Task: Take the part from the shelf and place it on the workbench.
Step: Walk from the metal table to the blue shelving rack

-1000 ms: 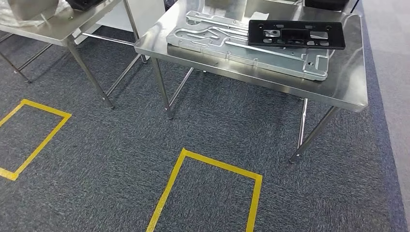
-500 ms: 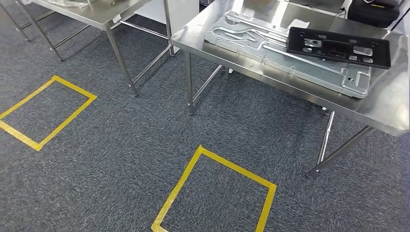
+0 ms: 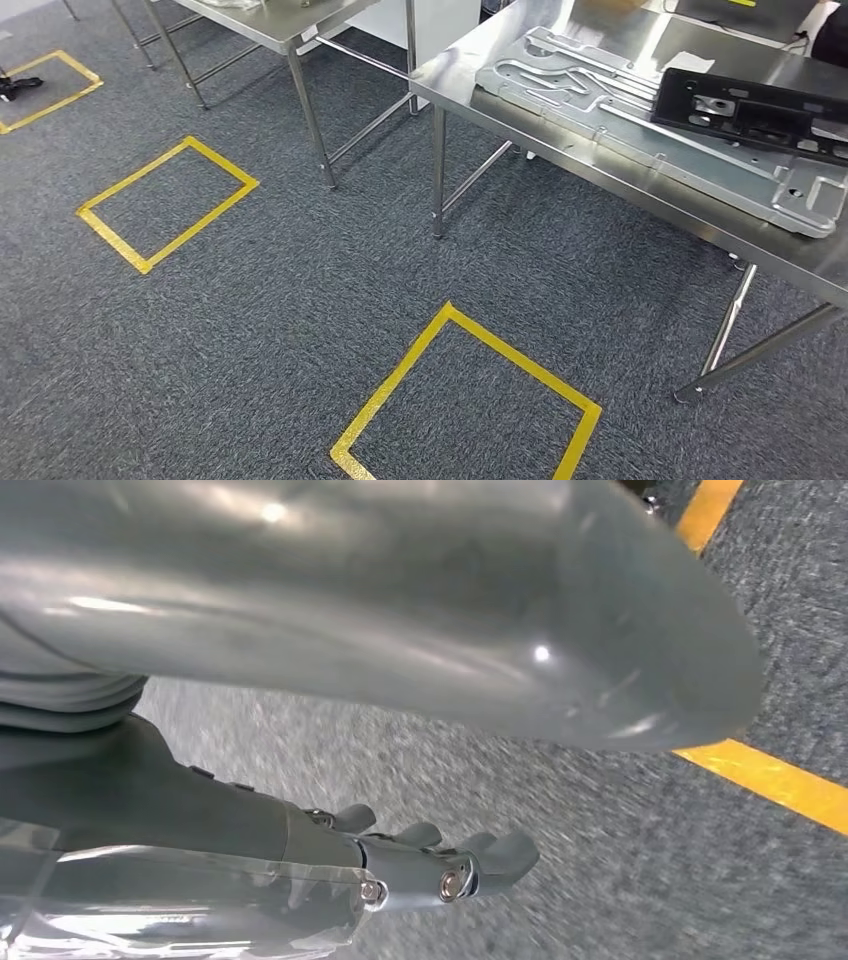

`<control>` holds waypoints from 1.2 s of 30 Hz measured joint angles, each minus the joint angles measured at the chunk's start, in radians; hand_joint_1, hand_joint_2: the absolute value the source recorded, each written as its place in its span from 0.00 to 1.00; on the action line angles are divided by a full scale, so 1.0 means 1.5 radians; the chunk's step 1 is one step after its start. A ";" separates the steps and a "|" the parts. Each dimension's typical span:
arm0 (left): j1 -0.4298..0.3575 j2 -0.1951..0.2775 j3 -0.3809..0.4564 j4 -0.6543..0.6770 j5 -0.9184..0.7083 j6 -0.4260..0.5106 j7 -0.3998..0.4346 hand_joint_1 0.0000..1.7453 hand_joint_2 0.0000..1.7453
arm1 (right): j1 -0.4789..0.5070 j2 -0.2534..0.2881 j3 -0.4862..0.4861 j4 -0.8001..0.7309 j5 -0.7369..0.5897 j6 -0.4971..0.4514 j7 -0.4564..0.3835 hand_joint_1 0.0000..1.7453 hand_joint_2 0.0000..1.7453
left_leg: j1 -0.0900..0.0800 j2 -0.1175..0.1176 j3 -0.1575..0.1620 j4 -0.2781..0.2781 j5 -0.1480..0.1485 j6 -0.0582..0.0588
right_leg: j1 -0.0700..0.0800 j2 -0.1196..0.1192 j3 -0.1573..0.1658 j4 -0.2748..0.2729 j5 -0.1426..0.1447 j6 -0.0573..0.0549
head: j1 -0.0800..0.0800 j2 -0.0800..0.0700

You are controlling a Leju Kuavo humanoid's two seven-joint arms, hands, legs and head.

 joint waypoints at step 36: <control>0.005 -0.013 -0.070 0.003 -0.054 0.026 -0.046 0.00 0.00 | -0.003 -0.011 0.025 0.006 0.083 0.008 -0.062 0.00 0.00 | -0.002 0.035 0.059 -0.085 0.048 -0.002 | 0.006 -0.045 0.002 0.009 -0.010 0.000 | -0.001 0.000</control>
